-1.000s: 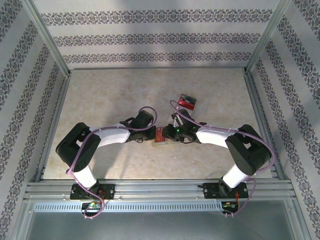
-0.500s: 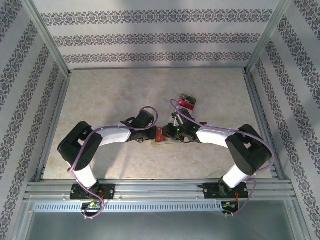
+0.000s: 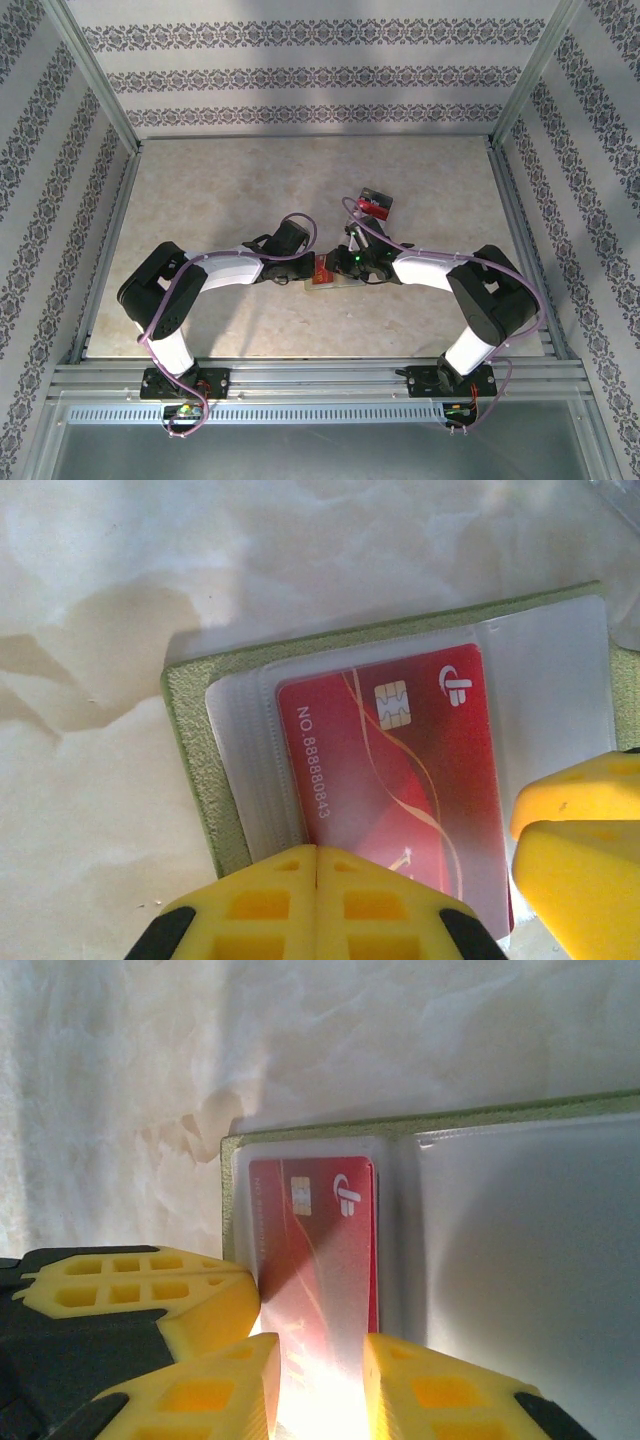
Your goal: Take the credit cards out of the card holder
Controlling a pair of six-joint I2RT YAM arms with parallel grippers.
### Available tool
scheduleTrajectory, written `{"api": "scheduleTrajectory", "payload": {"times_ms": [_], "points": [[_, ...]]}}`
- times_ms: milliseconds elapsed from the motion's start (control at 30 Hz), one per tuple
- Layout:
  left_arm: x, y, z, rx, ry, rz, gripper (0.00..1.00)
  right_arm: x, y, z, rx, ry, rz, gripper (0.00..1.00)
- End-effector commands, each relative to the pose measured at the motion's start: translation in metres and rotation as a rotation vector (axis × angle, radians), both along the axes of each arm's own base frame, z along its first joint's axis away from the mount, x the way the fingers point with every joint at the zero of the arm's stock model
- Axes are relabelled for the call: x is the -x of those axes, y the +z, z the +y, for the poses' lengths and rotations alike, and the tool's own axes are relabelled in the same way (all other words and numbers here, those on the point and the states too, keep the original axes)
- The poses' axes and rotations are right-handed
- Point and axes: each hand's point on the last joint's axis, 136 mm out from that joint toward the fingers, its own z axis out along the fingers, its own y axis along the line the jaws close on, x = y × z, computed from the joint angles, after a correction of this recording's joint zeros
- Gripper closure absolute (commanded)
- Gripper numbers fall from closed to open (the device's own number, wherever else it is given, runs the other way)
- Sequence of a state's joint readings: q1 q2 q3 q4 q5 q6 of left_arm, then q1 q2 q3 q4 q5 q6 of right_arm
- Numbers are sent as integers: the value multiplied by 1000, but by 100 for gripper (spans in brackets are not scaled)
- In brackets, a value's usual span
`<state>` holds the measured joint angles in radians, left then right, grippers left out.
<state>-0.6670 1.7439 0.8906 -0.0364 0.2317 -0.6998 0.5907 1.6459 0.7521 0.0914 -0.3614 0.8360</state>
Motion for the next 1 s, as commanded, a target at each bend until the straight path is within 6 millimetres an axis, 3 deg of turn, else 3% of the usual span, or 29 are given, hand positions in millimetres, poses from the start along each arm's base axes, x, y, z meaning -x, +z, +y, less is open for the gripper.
{"api": "scheduleTrajectory", "payload": {"times_ms": [0,567,967], "points": [[4,-6,-6,-5,-20,16,100,-1,-7,-3,-10,-8,14,72],[6,-8,-2,-18,-14,21,100,-1,-1,-13,-15,-35,-5,72],[6,-9,-2,-21,-13,24,100,-2,-2,-5,-39,-22,-4,73]]}}
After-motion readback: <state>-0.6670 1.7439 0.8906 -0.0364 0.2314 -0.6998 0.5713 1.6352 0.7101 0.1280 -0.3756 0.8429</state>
